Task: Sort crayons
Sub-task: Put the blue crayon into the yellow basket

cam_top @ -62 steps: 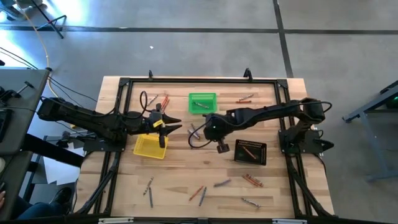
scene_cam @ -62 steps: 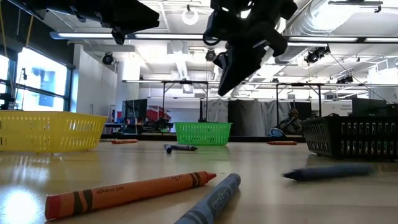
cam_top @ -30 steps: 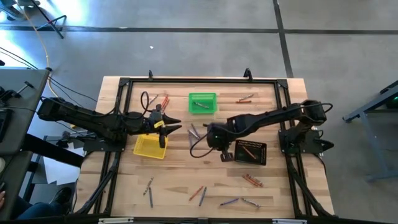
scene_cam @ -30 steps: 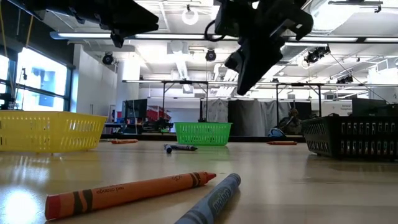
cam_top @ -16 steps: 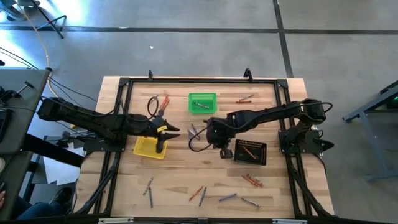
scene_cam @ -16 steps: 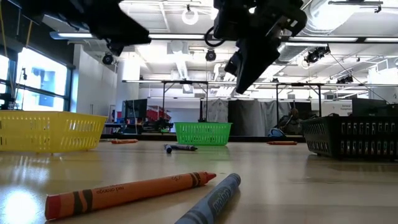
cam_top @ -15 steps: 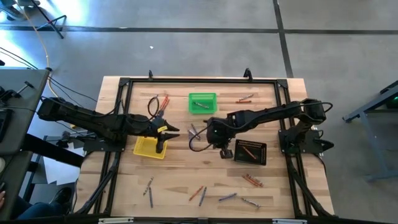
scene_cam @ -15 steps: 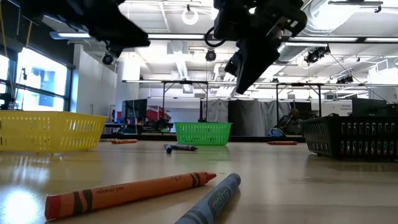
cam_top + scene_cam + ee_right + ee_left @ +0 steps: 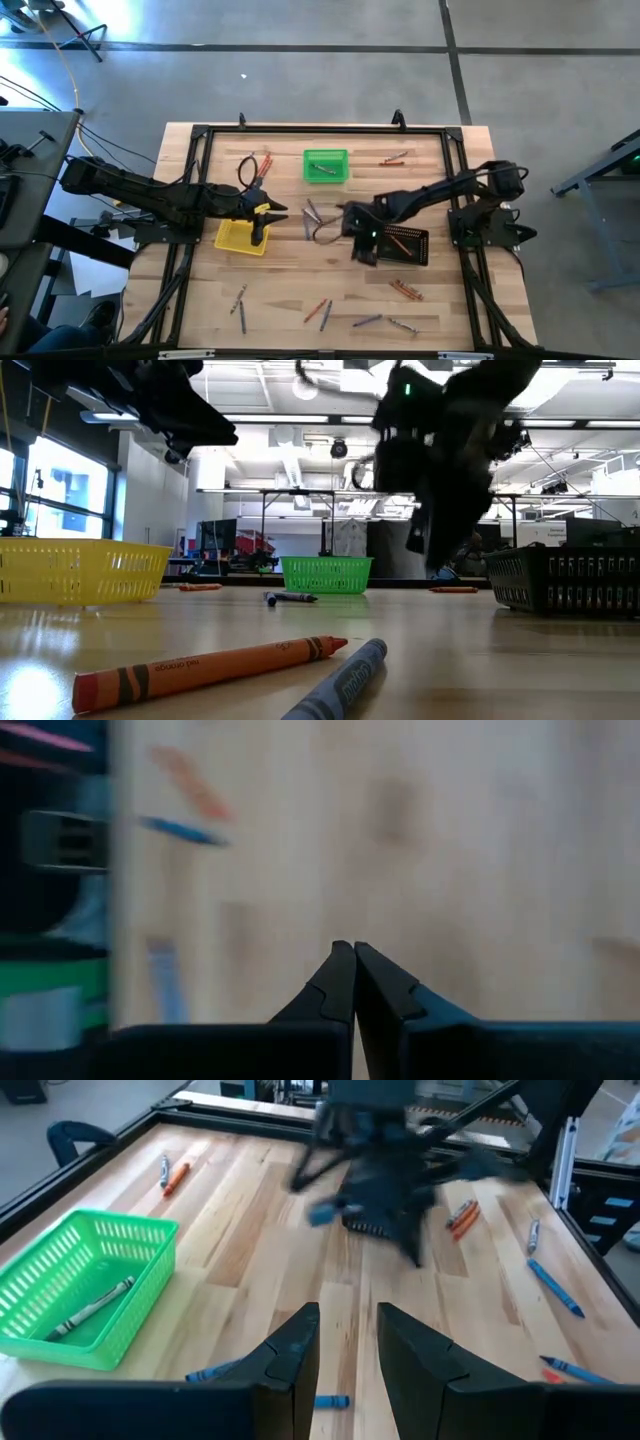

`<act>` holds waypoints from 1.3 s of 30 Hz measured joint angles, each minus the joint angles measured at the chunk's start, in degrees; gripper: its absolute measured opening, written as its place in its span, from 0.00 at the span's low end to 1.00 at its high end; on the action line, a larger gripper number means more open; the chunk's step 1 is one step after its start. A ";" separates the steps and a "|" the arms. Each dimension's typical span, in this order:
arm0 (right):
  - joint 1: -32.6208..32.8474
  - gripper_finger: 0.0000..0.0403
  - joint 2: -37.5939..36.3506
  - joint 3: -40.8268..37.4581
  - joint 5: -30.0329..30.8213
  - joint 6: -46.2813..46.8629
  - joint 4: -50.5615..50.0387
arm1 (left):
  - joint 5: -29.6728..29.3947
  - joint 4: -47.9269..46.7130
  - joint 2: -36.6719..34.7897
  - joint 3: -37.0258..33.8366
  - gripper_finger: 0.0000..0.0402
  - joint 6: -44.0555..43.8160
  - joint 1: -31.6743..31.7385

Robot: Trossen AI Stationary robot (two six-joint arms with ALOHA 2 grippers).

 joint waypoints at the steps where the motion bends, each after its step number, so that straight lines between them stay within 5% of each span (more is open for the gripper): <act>1: 1.67 0.00 -0.01 1.14 -0.89 1.19 0.45 | -0.02 0.42 0.00 0.00 0.22 -0.03 0.00; 10: 14.83 0.00 -0.08 6.74 7.13 10.01 -11.00 | -0.02 2.64 0.00 0.00 0.22 -0.73 0.00; 22: 22.92 0.01 -0.07 7.25 13.38 21.11 -6.10 | 1.25 3.06 0.00 0.00 0.22 -3.55 0.00; 33: 28.46 0.24 3.25 7.25 15.45 26.37 0.64 | 4.27 3.05 0.00 0.00 0.22 -5.51 -0.70; 39: 31.84 0.28 3.54 7.23 19.32 27.44 0.54 | 4.98 3.21 0.00 0.00 0.22 -6.13 -3.65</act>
